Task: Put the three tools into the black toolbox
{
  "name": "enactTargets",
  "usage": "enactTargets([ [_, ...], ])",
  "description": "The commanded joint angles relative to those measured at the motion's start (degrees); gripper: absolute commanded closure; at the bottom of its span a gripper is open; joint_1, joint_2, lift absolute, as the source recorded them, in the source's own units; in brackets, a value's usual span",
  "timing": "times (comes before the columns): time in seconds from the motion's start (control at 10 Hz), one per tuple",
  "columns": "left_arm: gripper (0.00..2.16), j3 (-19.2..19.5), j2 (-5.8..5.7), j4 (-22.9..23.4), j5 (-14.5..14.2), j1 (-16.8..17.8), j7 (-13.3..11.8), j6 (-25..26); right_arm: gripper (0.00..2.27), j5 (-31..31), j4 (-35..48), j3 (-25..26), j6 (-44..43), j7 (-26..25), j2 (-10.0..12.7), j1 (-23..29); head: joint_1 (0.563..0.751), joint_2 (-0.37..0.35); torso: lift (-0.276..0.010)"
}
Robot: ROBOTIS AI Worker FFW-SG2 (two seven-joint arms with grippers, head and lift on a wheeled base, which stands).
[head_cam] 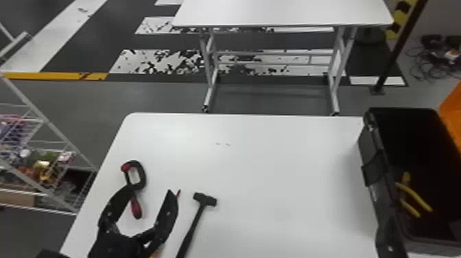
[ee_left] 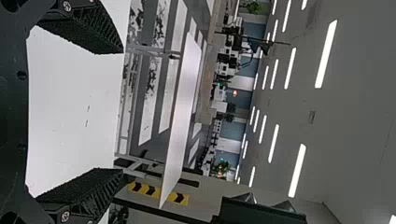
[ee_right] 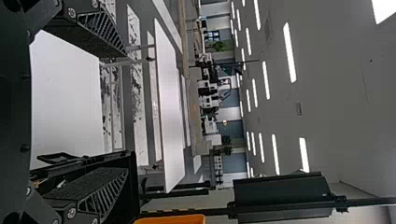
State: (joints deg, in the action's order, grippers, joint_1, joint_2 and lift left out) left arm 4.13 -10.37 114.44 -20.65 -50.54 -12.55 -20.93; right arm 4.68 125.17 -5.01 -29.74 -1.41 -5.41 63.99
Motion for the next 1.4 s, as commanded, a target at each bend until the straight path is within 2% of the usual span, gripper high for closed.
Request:
enactTargets([
  [0.0, 0.1, 0.0, 0.0, -0.1, 0.0, 0.0, 0.3, 0.0, 0.13, 0.0, 0.0, 0.0, 0.0, 0.0, 0.1, 0.0, 0.695, 0.122, -0.051],
  [1.0, 0.09, -0.1, -0.18, -0.6, -0.2, 0.3, 0.6, 0.5, 0.13, 0.0, 0.2, 0.0, 0.0, 0.0, 0.0, 0.1, 0.695, 0.127, -0.051],
  [1.3, 0.09, 0.3, -0.09, -3.3, -0.2, 1.6, 0.0, 2.6, 0.13, 0.0, -0.1, 0.0, 0.0, 0.0, 0.0, 0.0, 0.695, 0.126, -0.051],
])
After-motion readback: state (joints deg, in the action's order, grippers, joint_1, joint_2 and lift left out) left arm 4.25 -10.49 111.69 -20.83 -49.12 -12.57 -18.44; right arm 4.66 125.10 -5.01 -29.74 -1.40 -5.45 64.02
